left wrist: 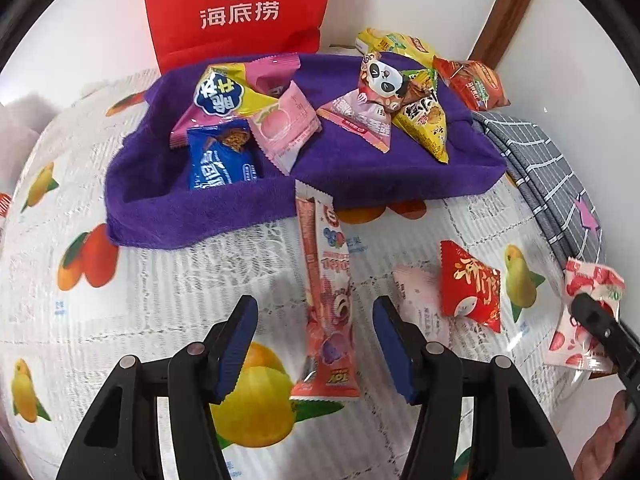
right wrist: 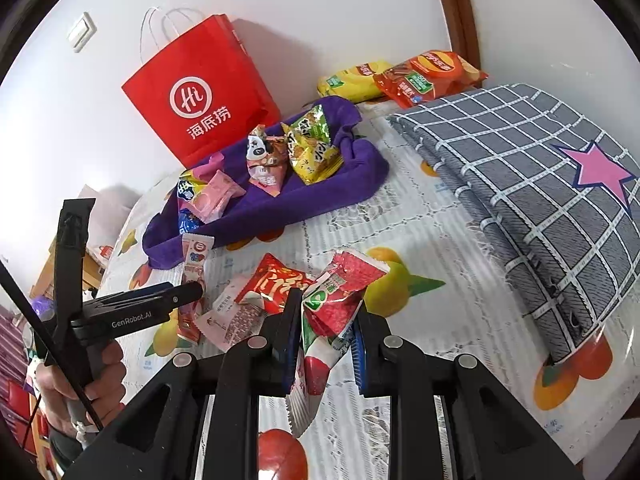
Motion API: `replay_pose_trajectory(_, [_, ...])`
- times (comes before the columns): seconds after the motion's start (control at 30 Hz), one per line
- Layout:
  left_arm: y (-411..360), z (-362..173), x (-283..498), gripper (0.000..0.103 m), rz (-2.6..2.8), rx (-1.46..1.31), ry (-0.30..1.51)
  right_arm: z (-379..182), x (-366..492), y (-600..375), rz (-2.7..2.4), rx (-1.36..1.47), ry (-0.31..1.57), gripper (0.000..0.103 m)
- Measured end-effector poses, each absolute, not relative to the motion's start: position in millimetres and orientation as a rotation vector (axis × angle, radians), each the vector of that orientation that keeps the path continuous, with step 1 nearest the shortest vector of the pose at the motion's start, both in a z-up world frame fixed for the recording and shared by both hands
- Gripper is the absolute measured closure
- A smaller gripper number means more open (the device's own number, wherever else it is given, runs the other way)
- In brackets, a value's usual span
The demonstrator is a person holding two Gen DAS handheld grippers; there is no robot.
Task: Organize snacks
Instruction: 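Grip the red-white candy bag with the right tool while the left tool grips the long pink candy stick, then lift both held candies and carry them toward the purple towel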
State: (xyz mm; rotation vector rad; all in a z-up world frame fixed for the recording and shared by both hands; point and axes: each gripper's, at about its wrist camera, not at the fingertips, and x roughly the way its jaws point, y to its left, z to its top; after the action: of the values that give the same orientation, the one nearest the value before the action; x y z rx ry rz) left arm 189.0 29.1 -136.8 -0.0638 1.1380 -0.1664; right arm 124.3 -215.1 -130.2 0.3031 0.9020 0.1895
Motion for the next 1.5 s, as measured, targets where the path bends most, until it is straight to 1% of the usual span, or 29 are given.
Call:
replay_pose_trajectory(0.23, [14.3,-145.4,190.9,0.047,-0.165,-0.02,1.122,-135.4,126.7,-222.7,0.192,0.32,0.91,0.08])
replay_pose_trajectory(0.3, [12.9,-148.5,191.8,0.051,-0.164,-0.017,1.125,-136.8,127.6,-223.5,0.195,0.323,0.911,0.081])
replay_pose_trajectory(0.37, [10.7,-149.9,192.8,0.052,-0.171,-0.014,1.122,-137.8,128.2,-223.3,0.199,0.323,0.913,0.081])
replay_pose_trajectory(0.43, [10.2,-151.3,193.7,0.055,-0.169,-0.007,1.12,-138.4,127.9,-224.1,0.208,0.333,0.908,0.081])
replay_pose_trajectory(0.47, [10.2,-152.1,194.4,0.059,-0.165,-0.005,1.122,-138.3,127.8,-224.9,0.211,0.336,0.907,0.081])
replay_pose_trajectory(0.67, [12.1,-153.2,196.1,0.067,-0.162,-0.006,1.122,-137.0,127.1,-227.4,0.218,0.342,0.902,0.081])
replay_pose_trajectory(0.83, [13.0,-151.7,198.0,0.079,-0.179,-0.012,1.121,-135.6,125.7,-227.5,0.217,0.336,0.899,0.081])
replay_pose_trajectory(0.97, [18.2,-148.8,195.9,0.083,-0.187,-0.036,1.12,-132.3,124.4,-226.8,0.219,0.332,0.896,0.081])
replay_pose_trajectory(1.2, [25.2,-134.3,186.3,0.084,-0.2,-0.04,1.092,-121.9,122.3,-220.0,0.226,0.31,0.88,0.081])
replay_pose_trajectory(1.5, [42.2,-98.7,175.5,0.084,-0.186,-0.066,1.03,-93.3,125.8,-203.3,0.244,0.256,0.833,0.081])
